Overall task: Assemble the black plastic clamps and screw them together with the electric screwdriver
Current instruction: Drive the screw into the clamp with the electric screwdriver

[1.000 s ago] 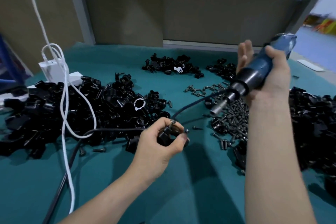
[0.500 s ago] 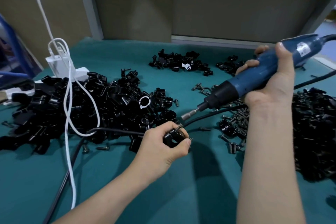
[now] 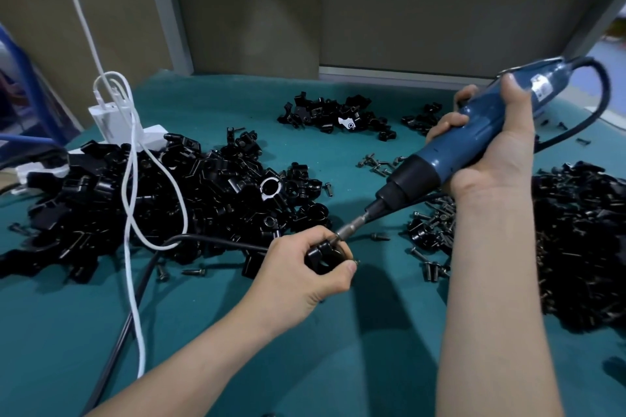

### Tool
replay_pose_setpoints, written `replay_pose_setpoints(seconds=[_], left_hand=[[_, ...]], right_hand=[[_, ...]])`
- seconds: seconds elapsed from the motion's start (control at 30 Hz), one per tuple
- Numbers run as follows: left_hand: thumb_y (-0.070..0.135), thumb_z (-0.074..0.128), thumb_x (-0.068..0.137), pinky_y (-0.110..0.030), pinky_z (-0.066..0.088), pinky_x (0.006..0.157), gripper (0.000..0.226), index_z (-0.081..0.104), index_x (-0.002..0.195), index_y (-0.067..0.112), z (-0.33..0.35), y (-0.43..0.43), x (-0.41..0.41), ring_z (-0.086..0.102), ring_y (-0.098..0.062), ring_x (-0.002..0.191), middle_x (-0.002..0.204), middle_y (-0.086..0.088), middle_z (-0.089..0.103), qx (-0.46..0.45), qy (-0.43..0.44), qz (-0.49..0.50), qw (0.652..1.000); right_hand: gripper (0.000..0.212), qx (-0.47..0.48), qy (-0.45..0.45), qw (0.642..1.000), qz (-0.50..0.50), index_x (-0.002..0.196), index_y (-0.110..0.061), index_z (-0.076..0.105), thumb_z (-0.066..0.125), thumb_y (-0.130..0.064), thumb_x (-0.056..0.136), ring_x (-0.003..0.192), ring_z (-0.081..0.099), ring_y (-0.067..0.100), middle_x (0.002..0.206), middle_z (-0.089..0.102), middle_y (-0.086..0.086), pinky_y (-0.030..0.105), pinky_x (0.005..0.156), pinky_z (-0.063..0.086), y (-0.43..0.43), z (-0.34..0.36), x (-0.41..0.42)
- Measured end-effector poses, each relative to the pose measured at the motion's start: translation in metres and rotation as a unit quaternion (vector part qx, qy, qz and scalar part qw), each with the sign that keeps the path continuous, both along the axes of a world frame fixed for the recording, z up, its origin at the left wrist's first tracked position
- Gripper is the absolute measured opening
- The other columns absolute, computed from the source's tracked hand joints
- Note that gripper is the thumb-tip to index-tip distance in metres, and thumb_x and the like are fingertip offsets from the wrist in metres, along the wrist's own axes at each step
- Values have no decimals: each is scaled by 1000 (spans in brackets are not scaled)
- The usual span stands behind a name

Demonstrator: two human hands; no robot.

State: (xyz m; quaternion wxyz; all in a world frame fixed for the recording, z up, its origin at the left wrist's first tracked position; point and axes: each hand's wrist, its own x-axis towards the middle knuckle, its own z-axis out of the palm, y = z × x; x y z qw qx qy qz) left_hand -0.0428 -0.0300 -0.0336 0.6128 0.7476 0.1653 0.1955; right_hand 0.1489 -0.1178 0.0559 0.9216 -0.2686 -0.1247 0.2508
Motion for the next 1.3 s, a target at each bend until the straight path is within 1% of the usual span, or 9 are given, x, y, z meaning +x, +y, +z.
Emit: replay_pose_setpoints(seconds=[0.17, 0.3, 0.43, 0.63, 0.93, 1.07, 1.13, 1.2, 1.3], left_hand=[[26, 67, 68, -40, 53, 53, 11, 65, 74, 17, -1, -2, -1, 57, -23, 59, 70, -20, 66, 3, 14, -35, 999], [26, 67, 67, -43, 53, 54, 10, 65, 73, 19, -3, -1, 0, 58, -24, 60, 69, -19, 66, 8, 14, -31, 999], [26, 67, 68, -40, 54, 55, 8, 66, 72, 19, -5, 0, 0, 59, -21, 58, 68, -16, 68, 6, 16, -26, 1000], [23, 65, 70, -25, 51, 51, 5, 65, 68, 18, -6, 2, 1, 60, -7, 52, 65, -7, 71, -12, 13, -27, 999], [24, 64, 71, -26, 51, 53, 3, 64, 70, 20, -7, 3, 0, 59, -9, 54, 63, -5, 71, -12, 10, -36, 999], [28, 62, 72, -24, 47, 51, 11, 62, 71, 17, -5, 2, 0, 55, -11, 54, 62, -5, 71, -22, 8, -54, 998], [31, 63, 71, -17, 37, 42, 18, 61, 76, 13, -3, 1, 0, 45, -8, 43, 60, -5, 69, -74, 8, -75, 994], [37, 64, 64, -16, 27, 38, 22, 62, 73, 17, 0, -1, 0, 33, -8, 37, 55, -6, 65, -191, 25, -107, 975], [45, 69, 56, -12, 28, 38, 23, 68, 65, 24, 3, 2, -3, 31, -5, 40, 49, 3, 56, -364, 95, -224, 899]], right_hand=[[21, 0, -1, 1000, 22, 84, -17, 54, 57, -37, 87, 47, 46, 4, 72, 57, -8, 19, 48, 43, -4, -2, 3], [20, 2, -3, 1000, 25, 82, -17, 54, 57, -37, 86, 47, 46, 4, 72, 56, -8, 18, 49, 43, -4, -3, 2], [19, 5, -8, 1000, 26, 83, -17, 54, 59, -36, 84, 47, 47, 4, 72, 57, -8, 19, 49, 43, -2, -2, 1], [18, 4, -9, 1000, 23, 83, -18, 54, 58, -35, 84, 47, 47, 4, 73, 57, -8, 19, 48, 44, 0, -3, -1], [17, 2, -5, 1000, 22, 82, -17, 53, 56, -33, 87, 48, 46, 4, 73, 56, -8, 20, 49, 43, 0, -1, -2], [15, -2, -3, 1000, 23, 82, -17, 53, 56, -32, 86, 48, 45, 4, 73, 56, -8, 19, 49, 43, 0, -1, -3], [15, 29, -15, 999, 30, 83, -17, 53, 53, -32, 85, 47, 45, 5, 73, 57, -8, 19, 48, 43, 0, -1, -2], [17, 88, -33, 994, 60, 85, -15, 55, 53, -32, 82, 44, 48, 6, 73, 59, -6, 19, 47, 43, -2, 0, -4], [22, 216, -34, 963, 157, 87, -8, 57, 62, -24, 73, 42, 53, 14, 73, 64, 2, 22, 47, 43, -5, 0, -4]])
